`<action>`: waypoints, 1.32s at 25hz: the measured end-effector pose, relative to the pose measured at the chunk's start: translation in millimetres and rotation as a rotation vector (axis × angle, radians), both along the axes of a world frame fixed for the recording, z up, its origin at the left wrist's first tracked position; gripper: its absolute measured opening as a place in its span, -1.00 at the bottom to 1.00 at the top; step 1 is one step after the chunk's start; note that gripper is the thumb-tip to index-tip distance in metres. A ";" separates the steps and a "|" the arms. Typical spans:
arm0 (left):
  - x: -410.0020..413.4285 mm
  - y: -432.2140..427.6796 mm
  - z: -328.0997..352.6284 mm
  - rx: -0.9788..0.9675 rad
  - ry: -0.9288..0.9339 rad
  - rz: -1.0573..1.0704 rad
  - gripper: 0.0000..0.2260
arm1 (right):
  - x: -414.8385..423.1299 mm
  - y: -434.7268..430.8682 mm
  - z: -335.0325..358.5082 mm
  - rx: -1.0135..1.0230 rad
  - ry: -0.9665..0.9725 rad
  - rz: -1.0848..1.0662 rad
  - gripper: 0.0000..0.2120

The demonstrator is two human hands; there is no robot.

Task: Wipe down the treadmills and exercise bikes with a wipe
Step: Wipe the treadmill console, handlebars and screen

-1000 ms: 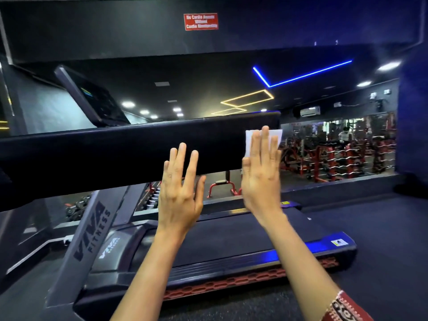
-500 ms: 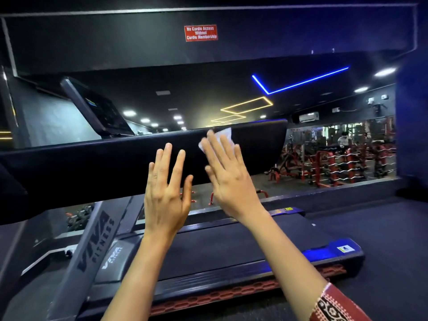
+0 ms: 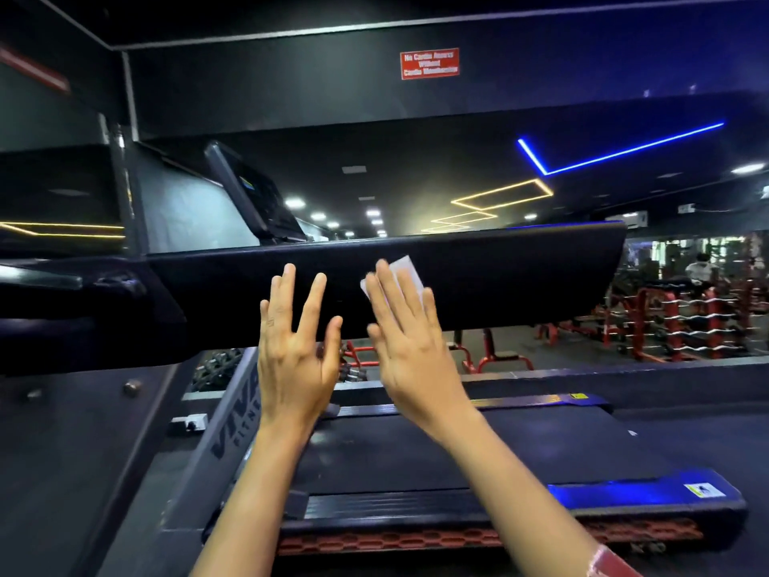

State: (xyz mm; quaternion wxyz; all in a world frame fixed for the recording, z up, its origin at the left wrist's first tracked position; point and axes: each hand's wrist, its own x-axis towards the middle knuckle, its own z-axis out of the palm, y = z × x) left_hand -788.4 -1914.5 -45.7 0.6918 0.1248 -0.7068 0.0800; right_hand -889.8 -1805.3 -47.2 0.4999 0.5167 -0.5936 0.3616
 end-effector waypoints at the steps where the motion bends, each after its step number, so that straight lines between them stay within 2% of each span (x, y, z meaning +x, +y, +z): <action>1: 5.3 -5.4 0.1 0.030 0.014 -0.005 -0.57 | -7.3 6.7 -7.2 0.031 0.100 -0.057 -0.52; 3: 15.0 -14.9 0.1 0.077 0.027 -0.012 -0.56 | -19.8 13.8 -12.1 -0.008 0.127 -0.191 -0.52; 7: 32.3 -31.0 -3.1 0.115 0.033 0.002 -0.55 | 17.6 -26.1 22.1 -0.276 -0.260 -0.156 -0.51; 8: 38.5 -35.4 -4.2 0.135 0.040 0.004 -0.55 | 34.1 -42.3 27.7 -0.259 -0.252 -0.123 -0.50; 9: 44.9 -40.1 -6.0 0.149 0.042 0.012 -0.54 | 46.3 -54.5 27.5 -0.185 -0.166 -0.090 -0.50; 12: 61.6 -54.7 -11.5 0.153 0.028 0.055 -0.53 | 41.0 -58.2 1.7 0.072 0.243 -0.073 -0.48; 13: 66.8 -59.2 -12.1 0.165 0.023 0.058 -0.53 | 32.1 -49.4 -4.6 0.121 0.323 -0.114 -0.45; 14: 69.3 -61.4 -11.6 0.182 0.022 0.052 -0.53 | 23.2 -42.0 -6.9 0.111 0.336 -0.170 -0.41; 15: 74.2 -64.7 -11.4 0.195 0.023 0.049 -0.52 | 21.9 -41.7 -5.4 0.053 0.268 -0.207 -0.39; 18: 85.6 -72.7 -12.3 0.191 0.011 0.064 -0.52 | 59.0 -71.1 22.6 -0.178 -0.127 -0.137 -0.48; 19: 89.6 -75.3 -14.3 0.178 0.000 0.074 -0.52 | 77.0 -86.9 29.0 -0.166 -0.149 -0.088 -0.50; 20: 93.0 -77.5 -17.4 0.162 -0.014 0.089 -0.53 | 90.3 -99.4 28.6 -0.113 -0.083 -0.048 -0.50; 22: 100.9 -85.6 -24.5 0.125 -0.037 0.134 -0.53 | 93.4 -111.2 14.6 0.029 0.172 -0.009 -0.50; 24: 108.1 -94.0 -29.9 0.091 -0.053 0.159 -0.54 | 79.5 -101.1 3.8 0.096 0.312 -0.066 -0.48; 27: 111.9 -98.9 -30.3 0.048 -0.063 0.196 -0.55 | 80.3 -101.5 15.0 -0.028 0.156 -0.152 -0.43; 29: 110.0 -97.6 -29.3 0.047 -0.060 0.210 -0.55 | 101.6 -122.2 33.3 -0.090 0.064 -0.101 -0.49; 30: 110.0 -96.9 -29.3 0.054 -0.061 0.212 -0.55 | 112.4 -134.1 40.1 -0.073 0.087 -0.067 -0.51; 33: 117.0 -97.6 -29.3 0.062 -0.106 0.251 -0.53 | 116.6 -146.6 39.0 0.042 0.314 -0.008 -0.48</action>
